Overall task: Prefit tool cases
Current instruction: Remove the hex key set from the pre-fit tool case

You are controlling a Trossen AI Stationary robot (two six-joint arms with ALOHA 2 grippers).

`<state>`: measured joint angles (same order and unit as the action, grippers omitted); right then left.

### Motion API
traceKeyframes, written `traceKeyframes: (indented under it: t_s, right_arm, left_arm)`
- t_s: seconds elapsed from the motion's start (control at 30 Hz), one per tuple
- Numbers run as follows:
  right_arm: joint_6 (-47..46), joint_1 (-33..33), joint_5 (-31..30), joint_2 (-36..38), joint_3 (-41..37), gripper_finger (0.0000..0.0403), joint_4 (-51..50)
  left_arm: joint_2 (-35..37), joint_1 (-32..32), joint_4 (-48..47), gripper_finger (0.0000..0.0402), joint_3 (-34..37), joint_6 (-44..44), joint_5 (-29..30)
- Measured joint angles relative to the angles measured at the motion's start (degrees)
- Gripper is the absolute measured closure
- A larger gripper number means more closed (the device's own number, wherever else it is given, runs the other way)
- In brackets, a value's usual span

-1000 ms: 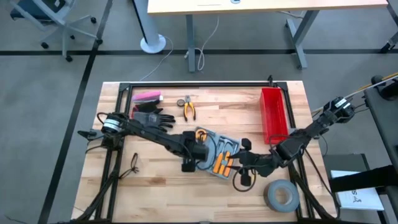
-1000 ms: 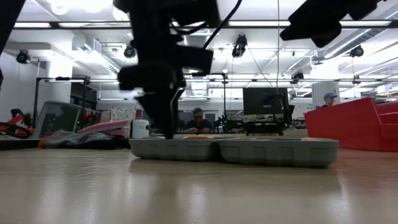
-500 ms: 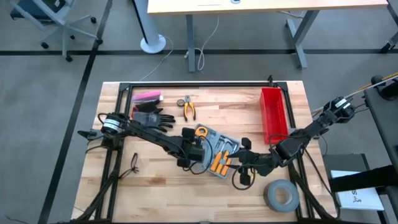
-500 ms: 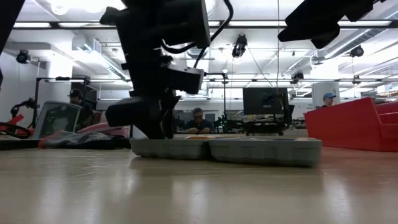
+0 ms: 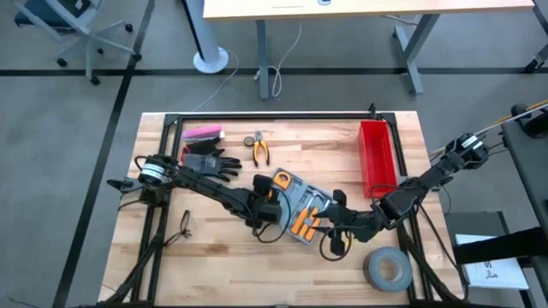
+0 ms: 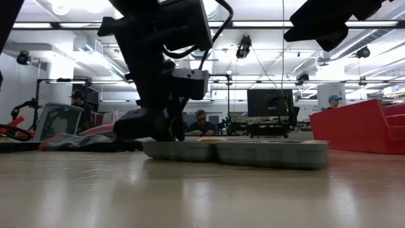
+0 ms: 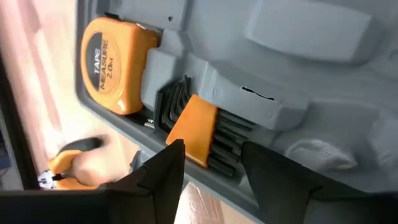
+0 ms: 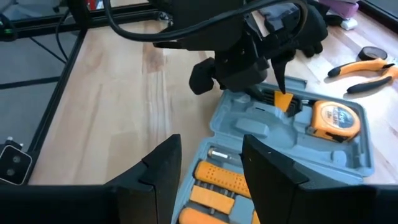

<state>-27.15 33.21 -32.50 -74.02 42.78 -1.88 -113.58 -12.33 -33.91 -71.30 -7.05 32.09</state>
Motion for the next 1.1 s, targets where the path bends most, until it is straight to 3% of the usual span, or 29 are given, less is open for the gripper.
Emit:
traceKeyframes:
  t_s: [0.53,0.7,0.87,1.1]
  right_arm:
    - [-1.4,0.0,1.0,0.0,0.0,0.0258,0.0]
    - [-1.4,0.0,1.0,0.0,0.0,0.0254,0.0]
    - [-1.4,0.0,1.0,0.0,0.0,0.0259,0.0]
    - [-1.2,-0.2,1.0,0.0,0.0,0.0262,0.8]
  left_arm:
    - [-0.2,-0.9,2.1,0.0257,-2.1,-0.8,12.3]
    - [-0.2,-0.8,2.3,0.0257,-3.0,-2.0,12.0]
    - [-0.2,-0.6,2.3,0.0256,-2.4,-2.3,7.5]
    - [-0.2,0.1,3.9,0.0268,-1.5,-3.0,7.5]
